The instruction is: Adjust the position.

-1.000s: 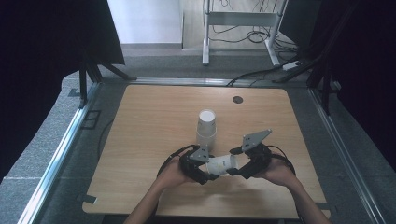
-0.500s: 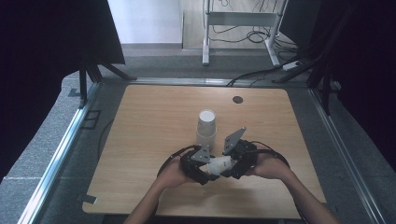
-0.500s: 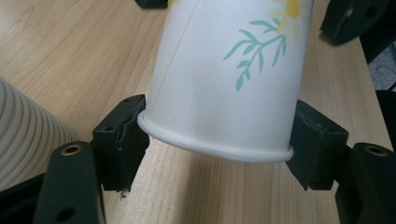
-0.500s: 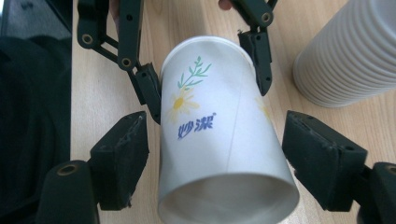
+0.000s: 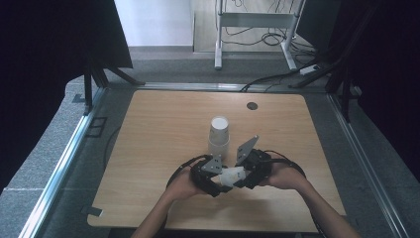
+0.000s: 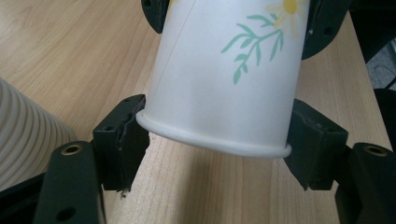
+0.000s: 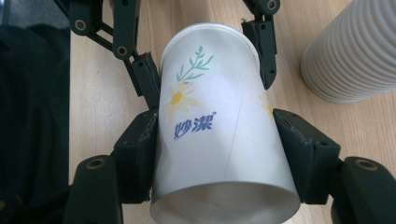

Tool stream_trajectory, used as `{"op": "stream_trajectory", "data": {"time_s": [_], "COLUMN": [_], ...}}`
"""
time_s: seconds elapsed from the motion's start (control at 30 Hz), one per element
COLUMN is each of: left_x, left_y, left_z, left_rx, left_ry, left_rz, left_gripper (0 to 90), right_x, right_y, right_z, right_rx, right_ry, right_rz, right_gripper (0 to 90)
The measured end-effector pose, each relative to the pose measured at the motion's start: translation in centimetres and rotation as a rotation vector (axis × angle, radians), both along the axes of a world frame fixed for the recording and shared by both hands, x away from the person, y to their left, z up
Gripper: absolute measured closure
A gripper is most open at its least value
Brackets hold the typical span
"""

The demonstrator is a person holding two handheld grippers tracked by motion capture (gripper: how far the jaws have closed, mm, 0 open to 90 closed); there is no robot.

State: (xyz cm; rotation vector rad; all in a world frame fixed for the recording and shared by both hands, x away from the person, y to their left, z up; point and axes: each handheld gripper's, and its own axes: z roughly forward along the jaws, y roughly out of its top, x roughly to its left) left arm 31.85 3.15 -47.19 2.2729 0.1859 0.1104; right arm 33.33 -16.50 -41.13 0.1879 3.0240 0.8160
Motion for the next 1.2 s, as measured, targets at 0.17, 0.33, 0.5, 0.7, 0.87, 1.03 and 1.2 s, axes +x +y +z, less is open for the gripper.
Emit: {"op": "stream_trajectory", "data": {"time_s": [0.17,0.33,0.5,0.7,0.87,1.03,1.2], "left_x": [0.1,0.2,0.2,0.1,0.1,0.1,0.0], "left_y": [0.3,0.7,0.8,0.9,0.9,1.0,1.2], "left_z": [0.2,0.5,0.5,0.5,0.5,0.7,0.8], "left_rx": [-0.037,-0.068,-0.08,-0.088,-0.108,-0.131,-0.153], "left_ry": [0.015,0.025,0.035,0.04,0.042,0.042,0.046], "left_rz": [0.001,-0.005,-0.004,-0.005,-0.007,-0.011,-0.02], "left_gripper": [24.9,22.4,21.4,20.6,20.5,20.9,22.2], "right_x": [-0.1,-0.3,-0.4,-0.5,-0.6,-0.7,-0.8], "right_y": [-0.6,-1.3,-2.0,-3.0,-3.6,-4.0,-4.2], "right_z": [0.0,0.0,-0.3,-1.0,-1.6,-2.2,-2.7], "right_rx": [0.059,0.121,0.197,0.279,0.329,0.367,0.393], "right_ry": [0.002,-0.004,-0.004,-0.009,-0.005,-0.005,0.001], "right_rz": [-0.016,-0.025,-0.031,-0.037,-0.042,-0.042,-0.039], "right_gripper": [35.3,35.2,35.2,35.2,35.3,35.3,35.2]}}
